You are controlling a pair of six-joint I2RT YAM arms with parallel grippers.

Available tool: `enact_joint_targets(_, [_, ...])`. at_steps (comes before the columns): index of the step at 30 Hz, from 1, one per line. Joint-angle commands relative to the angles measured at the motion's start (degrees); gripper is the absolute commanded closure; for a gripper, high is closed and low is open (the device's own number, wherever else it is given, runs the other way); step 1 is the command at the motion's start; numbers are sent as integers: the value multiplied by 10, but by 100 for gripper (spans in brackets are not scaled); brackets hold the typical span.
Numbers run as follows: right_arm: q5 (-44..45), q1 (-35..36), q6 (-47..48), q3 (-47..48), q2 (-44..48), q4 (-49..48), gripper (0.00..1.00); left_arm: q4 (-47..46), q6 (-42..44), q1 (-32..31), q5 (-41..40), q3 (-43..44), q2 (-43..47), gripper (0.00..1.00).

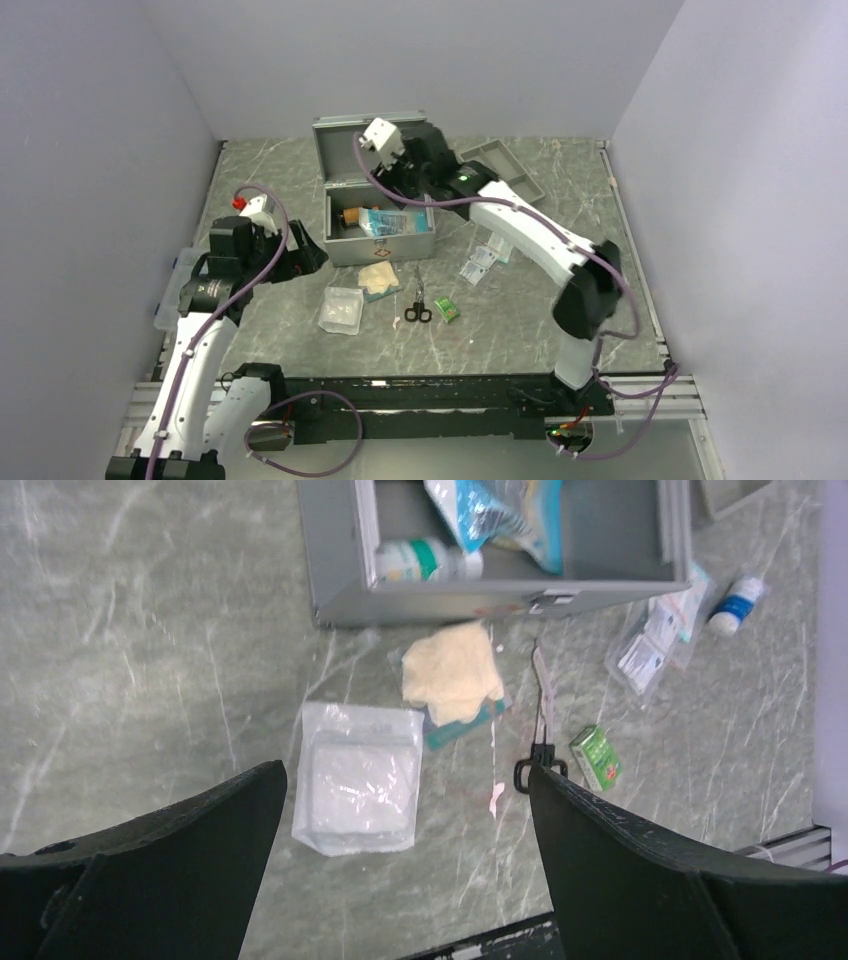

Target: Organize the medicine kit

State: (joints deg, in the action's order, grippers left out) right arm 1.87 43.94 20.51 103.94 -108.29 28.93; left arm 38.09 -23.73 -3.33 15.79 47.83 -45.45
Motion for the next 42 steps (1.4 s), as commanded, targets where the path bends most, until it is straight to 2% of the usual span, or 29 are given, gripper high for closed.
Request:
enact_joint_targets(1, [22,-2,-95,-67,125,-71,29,27,-30,-3,2,-33,6,1])
enact_joint_targets(8, [-6,-2,-189,-195,271,-74,28,24,-70,-13,33,-86,-16,1])
enact_joint_targets(12, [-16,0,-204,-264,344,-91,26,3,-88,-29,37,-119,-37,1])
enact_joint_targets(14, [-16,0,-222,-293,374,-93,24,-9,-93,-37,33,-133,-48,5])
enact_joint_targets(24, [-83,3,-248,-351,453,-80,18,-46,-119,-56,-5,-167,-124,12])
enact_joint_targets(34, [-94,5,-246,-388,495,-83,18,-76,-115,-58,-29,-173,-185,28])
enact_joint_targets(42, [-89,6,-243,-408,517,-86,17,-104,-117,-60,-21,-190,-210,54])
